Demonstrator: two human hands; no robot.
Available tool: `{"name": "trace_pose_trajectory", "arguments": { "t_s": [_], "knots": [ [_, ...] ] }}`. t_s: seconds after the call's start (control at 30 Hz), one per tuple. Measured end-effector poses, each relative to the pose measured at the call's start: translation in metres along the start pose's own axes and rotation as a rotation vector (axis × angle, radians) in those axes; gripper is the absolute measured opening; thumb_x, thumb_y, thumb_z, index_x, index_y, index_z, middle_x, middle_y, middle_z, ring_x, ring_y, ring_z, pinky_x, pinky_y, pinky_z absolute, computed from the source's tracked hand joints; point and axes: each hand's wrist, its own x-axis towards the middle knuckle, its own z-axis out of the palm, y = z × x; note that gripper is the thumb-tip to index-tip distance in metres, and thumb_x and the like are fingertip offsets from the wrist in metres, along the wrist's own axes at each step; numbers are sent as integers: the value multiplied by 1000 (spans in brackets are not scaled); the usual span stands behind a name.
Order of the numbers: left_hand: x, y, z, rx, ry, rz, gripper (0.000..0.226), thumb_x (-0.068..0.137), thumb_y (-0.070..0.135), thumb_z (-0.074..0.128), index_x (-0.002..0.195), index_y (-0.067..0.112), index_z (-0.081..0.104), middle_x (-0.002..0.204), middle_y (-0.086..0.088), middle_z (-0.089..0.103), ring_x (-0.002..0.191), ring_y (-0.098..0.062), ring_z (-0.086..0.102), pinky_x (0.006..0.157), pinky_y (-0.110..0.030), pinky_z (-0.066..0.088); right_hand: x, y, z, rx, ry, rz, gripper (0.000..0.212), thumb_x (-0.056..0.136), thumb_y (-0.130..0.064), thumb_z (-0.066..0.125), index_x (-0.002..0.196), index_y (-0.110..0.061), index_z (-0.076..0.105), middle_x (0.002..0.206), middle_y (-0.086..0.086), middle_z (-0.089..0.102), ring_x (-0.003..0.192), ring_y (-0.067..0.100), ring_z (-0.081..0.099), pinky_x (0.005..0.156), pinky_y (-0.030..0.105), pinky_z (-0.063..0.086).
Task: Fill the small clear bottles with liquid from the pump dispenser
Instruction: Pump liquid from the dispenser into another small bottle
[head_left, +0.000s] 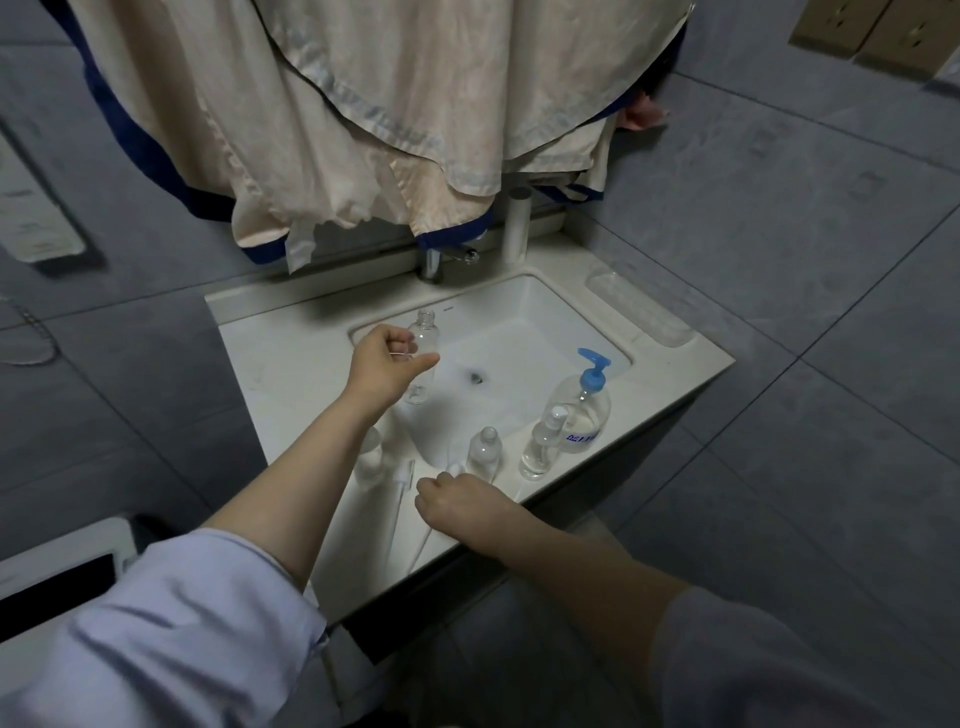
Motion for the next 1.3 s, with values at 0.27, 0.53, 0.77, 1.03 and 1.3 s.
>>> {"name": "trace_pose_trajectory", "arguments": {
  "t_s": [0.27, 0.53, 0.77, 1.03, 1.3],
  "knots": [
    [1, -3, 1, 23, 0, 0, 39, 71, 9, 78, 103, 3, 55, 96, -12, 59, 82, -20, 55, 87, -33, 49, 0, 1, 2, -34, 123, -15, 28, 58, -1, 51, 65, -25, 64, 63, -8, 56, 50, 7, 52, 40, 21, 39],
    [1, -1, 2, 43, 4, 5, 43, 71, 9, 78, 106, 0, 55, 95, -10, 59, 82, -20, 56, 85, -32, 49, 13, -10, 3, 84, 42, -123, 35, 65, 3, 58, 94, -17, 58, 93, -3, 57, 76, 13, 60, 55, 26, 46],
    [1, -5, -3, 60, -4, -9, 45, 71, 9, 78, 107, -1, 55, 95, -9, 59, 82, -21, 55, 85, -34, 49, 24, -11, 6, 170, 32, -214, 33, 80, 12, 46, 109, -3, 52, 113, 13, 50, 99, 29, 55, 71, 39, 45],
    [6, -4, -6, 62, -34, -22, 45, 70, 8, 78, 108, -1, 56, 95, -9, 59, 81, -20, 55, 80, -31, 49, 26, -7, 2, 257, 62, -210, 28, 83, 9, 46, 107, -5, 53, 109, 11, 52, 98, 29, 56, 71, 38, 44],
    [12, 7, 1, 56, -69, 4, 39, 71, 6, 78, 102, 5, 55, 94, -9, 58, 80, -20, 53, 76, -28, 48, 27, 38, -14, 405, 152, -115, 25, 79, 10, 50, 101, 1, 55, 103, 19, 55, 91, 35, 55, 68, 41, 40]
  ]
}}
